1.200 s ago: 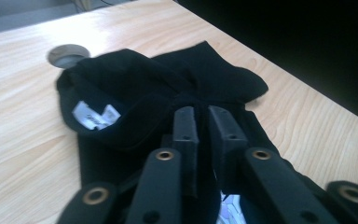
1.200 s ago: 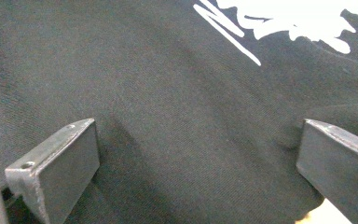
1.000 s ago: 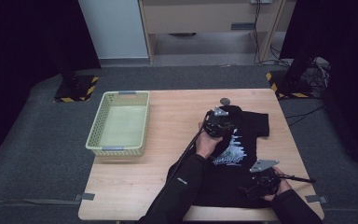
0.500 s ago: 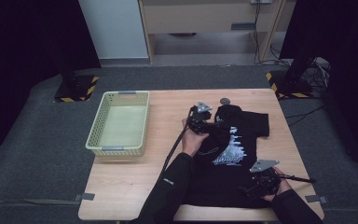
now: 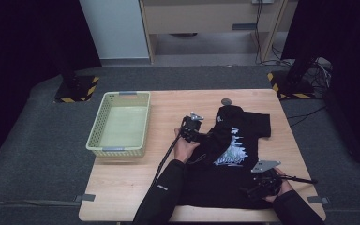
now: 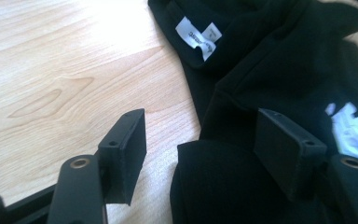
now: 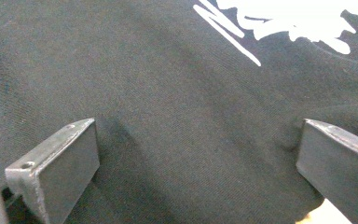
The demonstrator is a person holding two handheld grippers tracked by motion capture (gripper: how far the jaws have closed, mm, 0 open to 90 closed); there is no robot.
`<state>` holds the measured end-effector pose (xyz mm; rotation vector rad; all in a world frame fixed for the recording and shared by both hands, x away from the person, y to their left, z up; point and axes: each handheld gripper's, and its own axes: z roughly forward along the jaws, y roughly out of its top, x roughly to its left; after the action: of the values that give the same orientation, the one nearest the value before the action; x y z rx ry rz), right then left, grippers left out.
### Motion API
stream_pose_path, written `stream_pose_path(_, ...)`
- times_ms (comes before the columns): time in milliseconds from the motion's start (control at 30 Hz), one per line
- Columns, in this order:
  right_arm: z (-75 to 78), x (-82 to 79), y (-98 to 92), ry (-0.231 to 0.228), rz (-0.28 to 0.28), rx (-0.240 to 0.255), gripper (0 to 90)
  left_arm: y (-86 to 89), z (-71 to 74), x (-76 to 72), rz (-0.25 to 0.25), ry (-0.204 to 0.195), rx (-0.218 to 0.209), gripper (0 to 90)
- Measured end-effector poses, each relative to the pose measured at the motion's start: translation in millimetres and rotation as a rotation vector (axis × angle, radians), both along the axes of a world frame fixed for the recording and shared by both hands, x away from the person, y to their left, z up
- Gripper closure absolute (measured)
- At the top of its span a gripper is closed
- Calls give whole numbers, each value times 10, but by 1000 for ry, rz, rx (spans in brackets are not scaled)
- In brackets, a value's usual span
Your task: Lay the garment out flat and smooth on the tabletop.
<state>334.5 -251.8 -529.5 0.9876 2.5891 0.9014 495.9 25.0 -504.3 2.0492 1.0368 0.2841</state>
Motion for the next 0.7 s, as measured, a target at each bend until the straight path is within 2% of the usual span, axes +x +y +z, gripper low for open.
stream_pose_path(133, 0, 1, 0, -1, 0, 0, 3, -51, -67, 47, -19, 2, -39, 353)
stream_pose_path(333, 0, 1, 1, -1, 0, 0, 3, -152, -180, 84, -34, -3, 4, 413)
stream_pose_path(433, 0, 2, 1, 0, 0, 0, 3, -175, -219, 97, -38, -7, 4, 464)
stream_pose_path(500, 0, 2, 1, 0, 0, 0, 3, -191, -235, 98, -40, -9, 1, 529)
stream_pose_path(700, 0, 2, 2, 0, 0, 0, 3, -213, -256, 106, -50, 12, -3, 673)
